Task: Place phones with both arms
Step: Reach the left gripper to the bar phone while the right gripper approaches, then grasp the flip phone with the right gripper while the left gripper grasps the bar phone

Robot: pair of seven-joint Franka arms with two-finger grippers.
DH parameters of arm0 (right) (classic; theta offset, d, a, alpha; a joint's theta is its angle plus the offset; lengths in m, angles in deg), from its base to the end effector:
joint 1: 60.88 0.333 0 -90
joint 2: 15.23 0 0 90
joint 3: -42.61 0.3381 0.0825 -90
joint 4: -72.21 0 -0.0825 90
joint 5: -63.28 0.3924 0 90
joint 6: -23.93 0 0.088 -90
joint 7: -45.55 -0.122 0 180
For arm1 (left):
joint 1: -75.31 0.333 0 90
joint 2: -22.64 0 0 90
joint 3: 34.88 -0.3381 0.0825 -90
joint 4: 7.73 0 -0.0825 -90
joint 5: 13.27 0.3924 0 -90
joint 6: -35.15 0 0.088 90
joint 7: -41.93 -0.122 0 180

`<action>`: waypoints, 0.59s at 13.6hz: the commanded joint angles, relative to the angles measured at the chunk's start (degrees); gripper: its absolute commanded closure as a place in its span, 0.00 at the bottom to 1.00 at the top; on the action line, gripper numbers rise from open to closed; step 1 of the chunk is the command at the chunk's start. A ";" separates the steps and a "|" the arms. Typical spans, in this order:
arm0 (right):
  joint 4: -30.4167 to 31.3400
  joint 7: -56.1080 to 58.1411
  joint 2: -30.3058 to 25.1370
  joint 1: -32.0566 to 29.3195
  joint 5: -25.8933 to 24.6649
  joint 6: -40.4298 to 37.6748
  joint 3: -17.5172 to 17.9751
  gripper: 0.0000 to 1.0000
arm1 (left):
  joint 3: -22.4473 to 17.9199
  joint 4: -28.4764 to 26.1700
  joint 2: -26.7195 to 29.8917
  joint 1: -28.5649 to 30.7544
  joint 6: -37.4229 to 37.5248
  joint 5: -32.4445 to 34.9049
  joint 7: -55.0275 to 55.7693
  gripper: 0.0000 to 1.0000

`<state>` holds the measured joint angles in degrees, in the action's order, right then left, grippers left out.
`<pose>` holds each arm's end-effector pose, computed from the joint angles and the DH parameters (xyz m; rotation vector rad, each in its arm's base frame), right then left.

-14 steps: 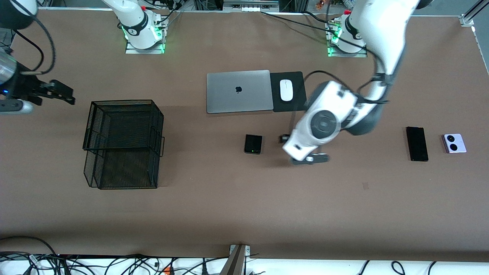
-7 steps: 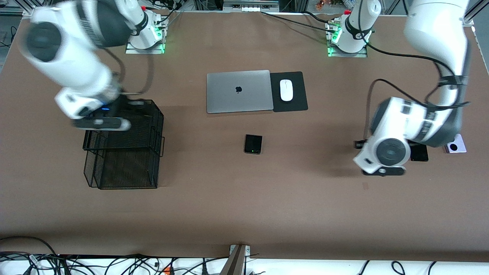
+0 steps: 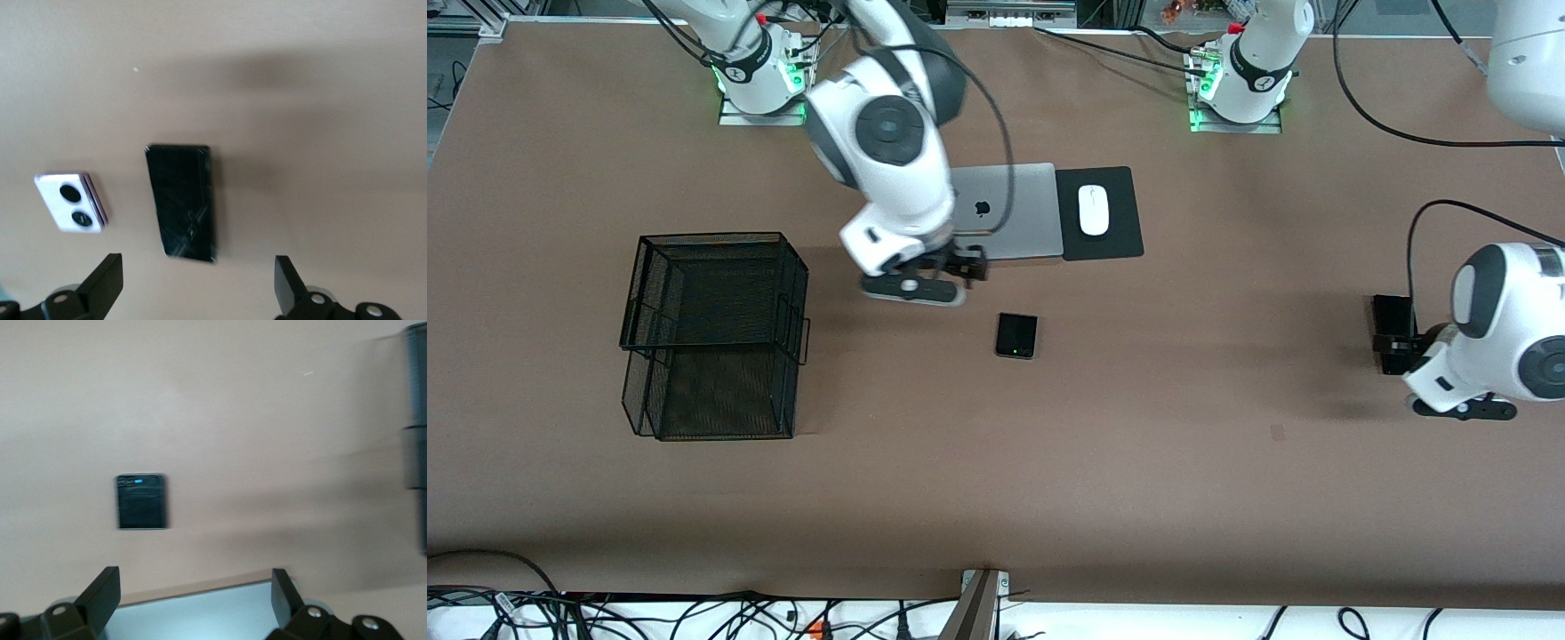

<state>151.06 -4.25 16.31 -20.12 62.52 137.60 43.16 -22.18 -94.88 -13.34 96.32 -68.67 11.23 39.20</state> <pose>0.5564 0.4857 0.4019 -3.0969 0.2246 -0.0704 0.6691 0.1604 0.2791 -2.8715 0.0753 0.4895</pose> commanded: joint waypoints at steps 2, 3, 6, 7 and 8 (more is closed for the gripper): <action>-5.64 -8.18 8.25 5.63 -0.47 6.01 -1.25 0.00 | 1.10 -9.41 0.99 6.75 -13.82 0.99 -4.11 0.00; -6.16 -9.69 10.01 6.60 -0.90 7.60 -1.43 0.00 | 1.10 -11.35 1.08 8.33 -17.78 0.99 -6.47 0.00; -6.52 -14.78 14.76 8.63 -5.99 11.91 -1.43 0.00 | 1.19 -15.58 1.08 12.64 -27.03 0.99 -14.74 0.00; -6.52 -15.50 16.08 8.72 -6.88 12.97 -1.43 0.00 | 1.62 -17.07 1.08 13.96 -28.97 0.91 -14.93 0.00; -6.52 -15.68 17.05 8.72 -7.06 14.37 -1.43 0.00 | 1.80 -18.48 1.17 14.76 -30.55 0.73 -14.93 0.00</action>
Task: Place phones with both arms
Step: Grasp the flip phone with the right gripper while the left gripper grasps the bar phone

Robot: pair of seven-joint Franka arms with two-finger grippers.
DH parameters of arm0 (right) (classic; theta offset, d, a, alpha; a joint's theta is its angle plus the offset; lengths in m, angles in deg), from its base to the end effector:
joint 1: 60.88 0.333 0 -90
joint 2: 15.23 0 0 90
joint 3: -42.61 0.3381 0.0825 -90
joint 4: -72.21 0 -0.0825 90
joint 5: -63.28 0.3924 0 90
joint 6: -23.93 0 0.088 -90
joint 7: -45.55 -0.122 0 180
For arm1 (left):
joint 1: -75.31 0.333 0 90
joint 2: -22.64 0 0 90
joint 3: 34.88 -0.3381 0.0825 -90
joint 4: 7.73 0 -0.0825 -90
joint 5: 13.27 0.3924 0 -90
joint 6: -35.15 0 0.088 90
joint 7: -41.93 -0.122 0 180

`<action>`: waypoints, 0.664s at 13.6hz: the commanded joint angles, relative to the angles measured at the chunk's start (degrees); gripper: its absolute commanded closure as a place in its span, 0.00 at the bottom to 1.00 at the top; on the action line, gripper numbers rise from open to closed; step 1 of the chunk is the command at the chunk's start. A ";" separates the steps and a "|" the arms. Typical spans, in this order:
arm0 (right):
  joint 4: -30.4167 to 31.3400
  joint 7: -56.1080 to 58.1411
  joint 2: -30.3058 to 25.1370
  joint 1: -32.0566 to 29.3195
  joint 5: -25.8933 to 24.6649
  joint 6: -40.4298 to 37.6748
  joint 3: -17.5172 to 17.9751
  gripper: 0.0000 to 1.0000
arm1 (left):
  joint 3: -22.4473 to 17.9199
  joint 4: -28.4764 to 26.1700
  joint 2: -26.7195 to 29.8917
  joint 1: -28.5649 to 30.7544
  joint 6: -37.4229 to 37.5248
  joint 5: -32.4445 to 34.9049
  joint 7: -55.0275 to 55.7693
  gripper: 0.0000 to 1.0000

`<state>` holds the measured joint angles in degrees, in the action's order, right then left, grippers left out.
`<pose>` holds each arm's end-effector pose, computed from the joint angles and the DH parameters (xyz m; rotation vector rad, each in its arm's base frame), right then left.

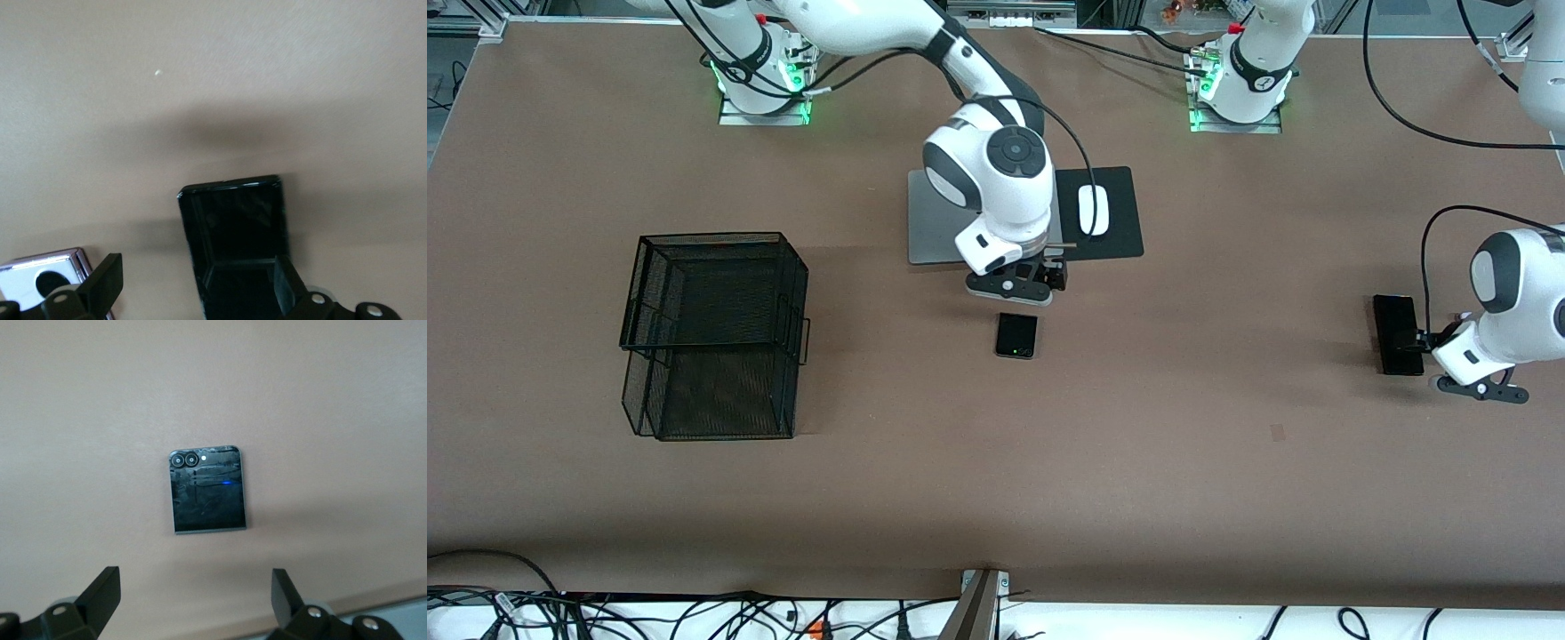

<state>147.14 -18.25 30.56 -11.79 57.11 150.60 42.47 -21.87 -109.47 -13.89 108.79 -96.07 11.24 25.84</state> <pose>0.5153 0.5851 0.2681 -3.0837 0.3070 -0.2072 0.6156 0.2560 0.1954 -2.9887 0.2791 0.2114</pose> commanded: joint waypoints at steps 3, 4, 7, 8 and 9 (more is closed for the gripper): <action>-2.60 -1.76 5.71 0.48 -2.00 5.67 -2.13 0.00 | 2.80 -4.43 1.81 3.60 -3.52 -1.03 -0.96 0.00; -2.60 -1.85 6.76 0.57 -2.09 7.25 -2.57 0.00 | 3.76 -4.43 1.81 4.48 -3.17 -3.91 -0.78 0.00; -2.86 -3.26 8.79 0.74 -2.27 9.99 -3.98 0.00 | 3.95 -4.43 1.37 4.75 -2.99 -6.84 -1.04 0.00; -3.03 -3.26 9.05 1.18 -2.27 10.43 -4.24 0.00 | 3.95 -4.52 1.20 4.76 -2.90 -6.84 -1.04 0.00; -3.47 -3.26 9.75 1.45 -2.27 10.87 -4.77 0.00 | 3.95 -4.52 1.02 4.84 -2.99 -6.84 -1.22 0.00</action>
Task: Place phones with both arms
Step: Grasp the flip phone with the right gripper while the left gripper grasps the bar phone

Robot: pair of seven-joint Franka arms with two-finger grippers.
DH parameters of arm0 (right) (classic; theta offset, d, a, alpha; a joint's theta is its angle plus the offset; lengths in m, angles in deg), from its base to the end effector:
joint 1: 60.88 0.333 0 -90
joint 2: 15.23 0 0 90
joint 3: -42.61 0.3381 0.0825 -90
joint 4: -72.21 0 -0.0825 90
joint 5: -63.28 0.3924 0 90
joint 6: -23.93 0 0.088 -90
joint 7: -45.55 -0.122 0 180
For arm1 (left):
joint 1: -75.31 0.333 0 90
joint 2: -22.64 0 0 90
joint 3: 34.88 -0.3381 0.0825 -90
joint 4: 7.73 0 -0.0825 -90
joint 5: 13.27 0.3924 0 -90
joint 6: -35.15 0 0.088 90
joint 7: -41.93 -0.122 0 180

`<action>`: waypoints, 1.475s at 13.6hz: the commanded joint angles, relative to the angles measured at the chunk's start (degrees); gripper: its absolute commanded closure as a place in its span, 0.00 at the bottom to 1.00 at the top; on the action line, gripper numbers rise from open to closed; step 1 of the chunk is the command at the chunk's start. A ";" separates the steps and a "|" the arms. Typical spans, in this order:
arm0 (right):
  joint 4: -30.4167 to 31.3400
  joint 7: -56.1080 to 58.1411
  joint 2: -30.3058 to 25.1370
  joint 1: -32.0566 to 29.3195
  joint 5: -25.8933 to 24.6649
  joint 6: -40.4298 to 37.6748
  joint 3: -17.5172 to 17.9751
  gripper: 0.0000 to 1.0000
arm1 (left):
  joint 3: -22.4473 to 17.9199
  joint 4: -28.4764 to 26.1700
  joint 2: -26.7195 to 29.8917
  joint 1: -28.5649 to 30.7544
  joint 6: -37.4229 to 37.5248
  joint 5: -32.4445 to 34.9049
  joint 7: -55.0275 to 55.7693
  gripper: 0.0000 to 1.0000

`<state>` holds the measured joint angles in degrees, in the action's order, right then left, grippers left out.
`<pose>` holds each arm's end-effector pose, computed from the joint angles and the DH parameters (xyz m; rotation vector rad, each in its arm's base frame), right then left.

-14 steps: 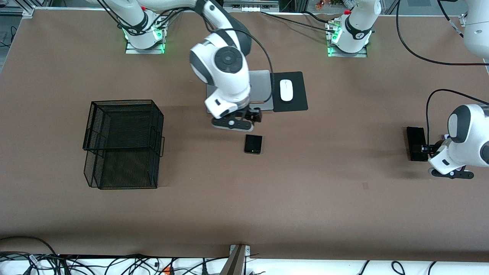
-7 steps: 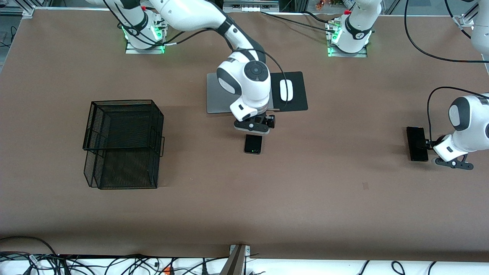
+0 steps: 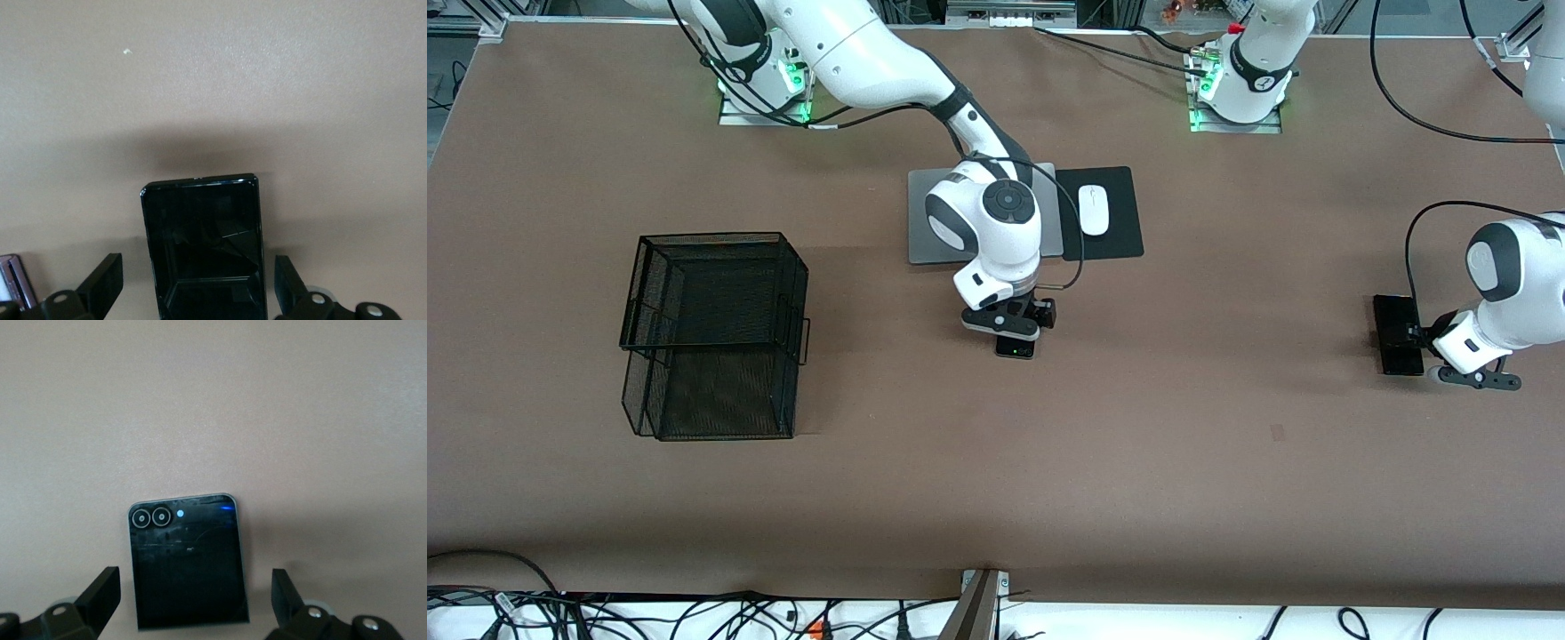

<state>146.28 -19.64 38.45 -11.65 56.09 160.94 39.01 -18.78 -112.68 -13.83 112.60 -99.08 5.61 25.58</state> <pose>0.5441 0.5711 0.1867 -3.0520 0.3474 -0.3210 0.6020 0.2526 0.1824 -3.1070 0.1749 0.1556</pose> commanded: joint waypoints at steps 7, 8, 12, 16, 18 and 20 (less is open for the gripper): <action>-5.43 -1.87 5.12 2.19 -1.51 0.80 -1.93 0.00 | 0.86 -2.01 0.08 2.97 0.02 -3.84 -0.70 0.00; -5.43 -1.87 5.21 2.19 -1.94 0.80 -1.93 0.00 | 0.86 -2.01 0.08 3.06 0.10 -4.72 -0.79 0.00; -5.43 -1.69 5.56 2.19 -2.12 0.71 -1.93 0.41 | 0.86 -2.01 -0.62 3.14 0.37 -4.99 -0.70 0.00; -5.43 -1.08 5.30 2.10 -2.12 0.45 -2.02 0.94 | 0.86 -1.83 -1.15 3.06 0.37 -4.99 -0.96 0.17; -5.51 -0.73 4.25 2.19 -2.04 -1.82 -2.72 1.00 | 0.86 -1.75 -1.15 2.88 0.46 -4.99 -0.61 0.70; -7.61 -0.29 2.85 2.19 -2.04 -7.26 -2.90 1.00 | 0.86 -1.57 -1.06 2.79 0.54 -4.99 -0.53 0.70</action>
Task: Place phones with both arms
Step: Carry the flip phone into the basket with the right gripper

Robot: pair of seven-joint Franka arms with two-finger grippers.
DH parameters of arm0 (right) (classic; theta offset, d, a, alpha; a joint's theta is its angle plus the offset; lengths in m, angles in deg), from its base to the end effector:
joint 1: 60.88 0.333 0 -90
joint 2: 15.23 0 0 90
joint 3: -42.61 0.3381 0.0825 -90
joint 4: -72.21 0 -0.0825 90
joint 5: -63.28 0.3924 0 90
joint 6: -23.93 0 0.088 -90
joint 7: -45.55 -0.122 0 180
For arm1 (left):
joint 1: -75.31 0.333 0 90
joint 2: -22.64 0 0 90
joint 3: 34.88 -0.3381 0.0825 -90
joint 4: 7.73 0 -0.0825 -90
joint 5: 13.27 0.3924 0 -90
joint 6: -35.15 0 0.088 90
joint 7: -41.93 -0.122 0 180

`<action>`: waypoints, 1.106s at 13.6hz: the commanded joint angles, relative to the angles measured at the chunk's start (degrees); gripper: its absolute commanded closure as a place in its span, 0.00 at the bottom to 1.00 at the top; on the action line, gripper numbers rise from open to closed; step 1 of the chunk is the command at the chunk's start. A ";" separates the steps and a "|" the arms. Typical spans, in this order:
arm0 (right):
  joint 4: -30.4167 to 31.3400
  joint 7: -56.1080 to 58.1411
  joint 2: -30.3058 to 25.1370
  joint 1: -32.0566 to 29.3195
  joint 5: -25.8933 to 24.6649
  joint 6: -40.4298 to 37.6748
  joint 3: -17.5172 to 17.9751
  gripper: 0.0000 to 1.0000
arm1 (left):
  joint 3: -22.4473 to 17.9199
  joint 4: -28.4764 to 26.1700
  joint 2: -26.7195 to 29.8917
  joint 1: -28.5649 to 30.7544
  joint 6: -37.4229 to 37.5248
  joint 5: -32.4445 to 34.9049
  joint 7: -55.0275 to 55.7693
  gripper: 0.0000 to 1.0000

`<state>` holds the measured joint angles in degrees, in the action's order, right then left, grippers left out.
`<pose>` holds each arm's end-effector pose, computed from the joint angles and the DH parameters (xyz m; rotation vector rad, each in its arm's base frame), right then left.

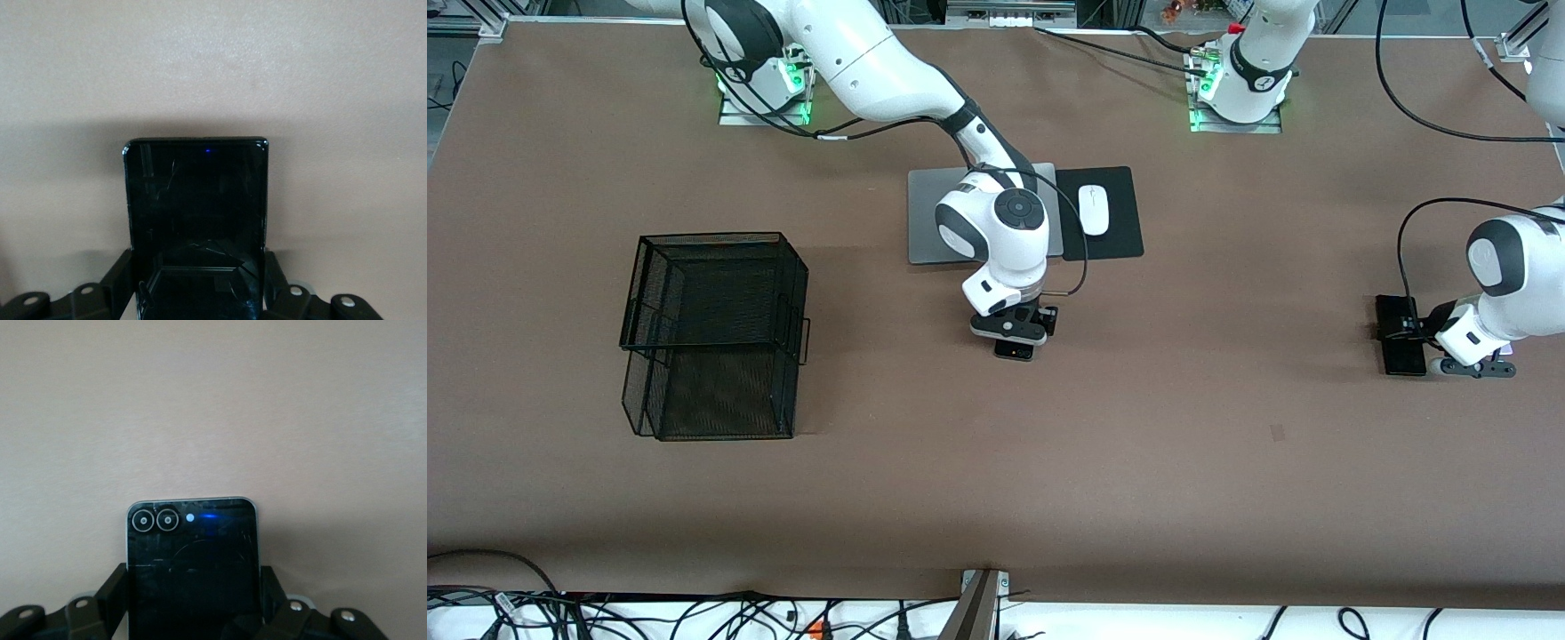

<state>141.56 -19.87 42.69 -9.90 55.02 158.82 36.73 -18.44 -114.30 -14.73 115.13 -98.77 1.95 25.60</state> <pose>0.5480 0.5783 0.1645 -3.1015 0.3200 -0.3686 0.5807 0.2658 0.1622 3.0898 -0.0489 -0.1984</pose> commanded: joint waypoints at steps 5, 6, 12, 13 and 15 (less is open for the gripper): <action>-10.90 5.82 -6.65 -0.18 -0.01 -22.11 -0.01 1.00 | 2.89 3.55 2.03 0.00 9.87 -1.42 1.38 0.70; -10.90 6.96 -8.68 -0.53 0.61 -24.39 0.00 1.00 | 4.11 4.69 2.47 0.00 12.94 -1.42 2.35 0.70; -3.03 22.32 -23.43 -4.13 4.22 -39.00 -2.19 1.00 | 15.88 8.48 4.24 -0.44 25.71 -1.33 20.08 0.68; 2.92 25.58 -27.73 -4.57 5.00 -38.31 -3.94 1.00 | 17.90 8.48 4.06 -0.79 25.72 -1.33 22.46 0.67; 15.66 32.51 -37.13 -5.02 6.94 -34.46 -8.41 1.00 | 20.20 8.48 3.97 -3.94 25.72 -1.33 26.94 0.67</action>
<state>140.33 6.51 17.80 -14.65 60.10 120.18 31.47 0.37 -106.20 -11.42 113.75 -74.51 1.83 48.75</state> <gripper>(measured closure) 0.189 0.207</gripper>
